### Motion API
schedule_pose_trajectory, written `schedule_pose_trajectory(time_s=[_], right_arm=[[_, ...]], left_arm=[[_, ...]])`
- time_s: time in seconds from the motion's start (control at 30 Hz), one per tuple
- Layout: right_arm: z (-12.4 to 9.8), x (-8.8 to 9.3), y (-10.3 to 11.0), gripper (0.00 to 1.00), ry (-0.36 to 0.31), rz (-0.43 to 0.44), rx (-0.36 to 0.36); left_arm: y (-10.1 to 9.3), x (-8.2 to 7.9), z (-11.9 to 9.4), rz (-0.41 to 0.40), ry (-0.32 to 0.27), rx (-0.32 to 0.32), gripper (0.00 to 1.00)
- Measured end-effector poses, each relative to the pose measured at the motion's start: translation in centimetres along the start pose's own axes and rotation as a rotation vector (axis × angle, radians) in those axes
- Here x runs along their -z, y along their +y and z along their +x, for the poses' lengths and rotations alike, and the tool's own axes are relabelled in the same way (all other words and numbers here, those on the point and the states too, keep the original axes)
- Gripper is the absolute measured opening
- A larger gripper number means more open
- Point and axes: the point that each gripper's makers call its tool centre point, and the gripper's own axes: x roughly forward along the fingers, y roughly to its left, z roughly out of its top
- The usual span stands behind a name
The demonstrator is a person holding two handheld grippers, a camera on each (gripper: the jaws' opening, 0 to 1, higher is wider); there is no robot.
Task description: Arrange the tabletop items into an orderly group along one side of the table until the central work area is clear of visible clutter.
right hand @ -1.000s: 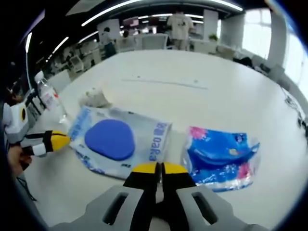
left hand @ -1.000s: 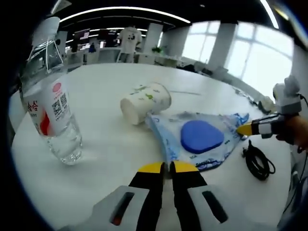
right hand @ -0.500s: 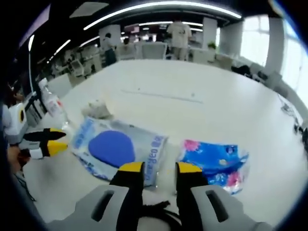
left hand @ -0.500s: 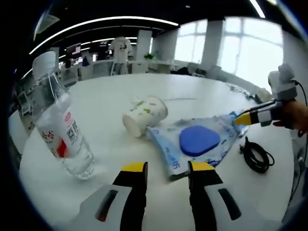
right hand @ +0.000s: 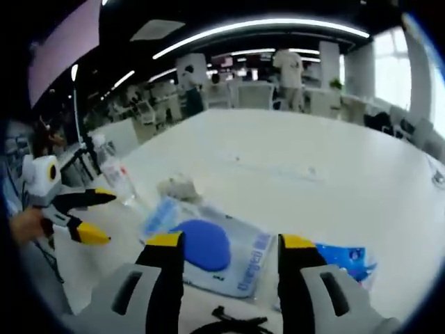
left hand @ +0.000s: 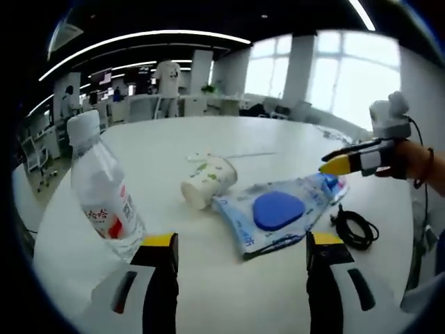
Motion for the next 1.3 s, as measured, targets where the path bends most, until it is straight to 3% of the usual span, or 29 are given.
schedule_pose_trajectory(time_s=[0.13,0.23,0.5,0.9,1.3], right_arm=[[0.9,-1.2,1.7,0.55,-0.038,0.040,-0.112],[1.5,-1.6,2.0,0.56,-0.037,-0.006,-0.128],[3.8,-2.8,3.3,0.58,-0.050,-0.026,-0.222],[7.5,-3.7,5.6,0.56,-0.058,-0.074,-0.341],[11.4,-3.9,5.7,0.44,-0.067,-0.029,-0.376]], left_arm=[[0.0,-0.1,-0.8,0.001,0.001,0.008,0.86],[0.1,-0.2,-1.2,0.008,-0.001,0.008,0.91],[0.4,-0.9,-1.9,0.015,-0.012,0.012,0.98],[1.0,-0.9,-2.2,0.022,-0.012,0.016,0.99],[1.4,-0.5,-2.5,0.026,-0.009,0.024,0.97]])
